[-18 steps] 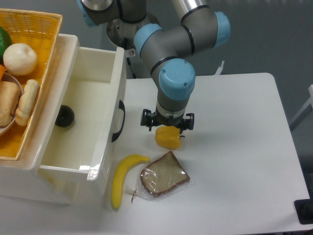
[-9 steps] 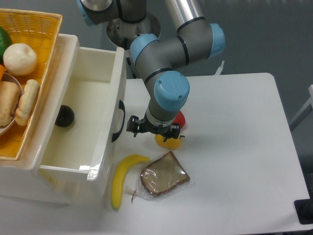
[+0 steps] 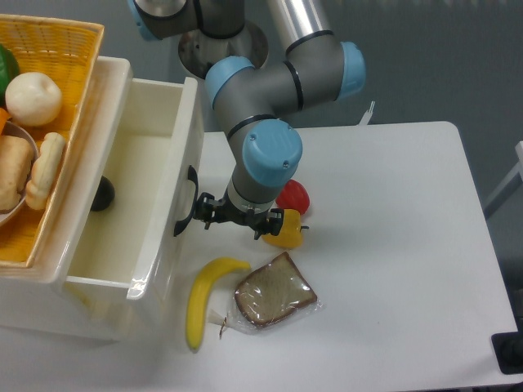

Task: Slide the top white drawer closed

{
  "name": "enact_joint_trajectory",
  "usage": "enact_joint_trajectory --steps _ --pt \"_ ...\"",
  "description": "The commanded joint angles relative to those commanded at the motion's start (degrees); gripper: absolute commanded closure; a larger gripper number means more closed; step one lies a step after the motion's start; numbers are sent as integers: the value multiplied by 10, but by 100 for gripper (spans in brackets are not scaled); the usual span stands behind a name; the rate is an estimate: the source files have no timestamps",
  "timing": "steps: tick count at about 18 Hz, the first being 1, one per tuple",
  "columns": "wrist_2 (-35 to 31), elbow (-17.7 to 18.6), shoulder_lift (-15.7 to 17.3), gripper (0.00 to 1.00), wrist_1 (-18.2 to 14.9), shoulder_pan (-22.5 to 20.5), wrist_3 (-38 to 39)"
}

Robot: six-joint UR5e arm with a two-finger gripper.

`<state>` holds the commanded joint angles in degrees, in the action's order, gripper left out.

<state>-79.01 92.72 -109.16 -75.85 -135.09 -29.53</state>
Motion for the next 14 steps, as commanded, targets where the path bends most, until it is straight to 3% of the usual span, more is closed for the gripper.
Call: enact_joint_trajectory --steps 14 --pt "-2 -4 4 0 3 47 -3"
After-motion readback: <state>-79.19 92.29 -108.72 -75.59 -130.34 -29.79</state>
